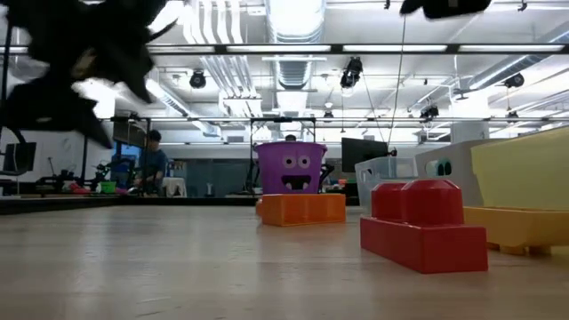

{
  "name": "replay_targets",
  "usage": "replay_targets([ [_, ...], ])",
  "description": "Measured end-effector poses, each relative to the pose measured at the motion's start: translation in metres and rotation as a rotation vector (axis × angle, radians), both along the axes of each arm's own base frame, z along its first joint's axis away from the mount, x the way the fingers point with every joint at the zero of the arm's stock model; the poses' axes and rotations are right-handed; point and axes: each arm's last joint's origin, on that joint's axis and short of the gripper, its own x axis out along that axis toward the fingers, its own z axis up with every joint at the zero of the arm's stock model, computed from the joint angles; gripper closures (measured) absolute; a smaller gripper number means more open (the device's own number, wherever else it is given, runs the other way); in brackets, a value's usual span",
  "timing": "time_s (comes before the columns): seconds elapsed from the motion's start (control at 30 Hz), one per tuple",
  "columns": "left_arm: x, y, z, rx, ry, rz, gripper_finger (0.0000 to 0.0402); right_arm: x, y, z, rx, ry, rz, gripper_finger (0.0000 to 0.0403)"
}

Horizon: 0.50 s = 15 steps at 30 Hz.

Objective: Pick & Place Toys
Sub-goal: Put the red game piece into the transparent bin

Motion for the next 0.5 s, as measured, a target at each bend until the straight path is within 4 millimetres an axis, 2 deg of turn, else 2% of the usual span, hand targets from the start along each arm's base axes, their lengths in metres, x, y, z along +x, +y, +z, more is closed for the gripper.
replay_targets([
  [0.1, -0.02, 0.003, -0.009, -0.033, 0.013, 0.052, 0.013, 0.023, 0.018, -0.002, -0.018, 0.1, -0.014, 0.0137],
  [0.2, -0.032, 0.005, -0.01, -0.025, -0.015, 0.065, 0.013, 0.043, 0.031, -0.013, -0.081, 0.229, -0.019, 0.0137],
  [0.3, -0.039, 0.007, -0.008, -0.012, -0.039, 0.034, 0.013, 0.06, 0.04, -0.028, -0.129, 0.331, -0.021, 0.0137],
  [0.5, -0.041, 0.008, 0.005, 0.015, -0.1, -0.032, 0.013, 0.089, 0.063, -0.066, -0.105, 0.432, 0.045, 0.0138],
])
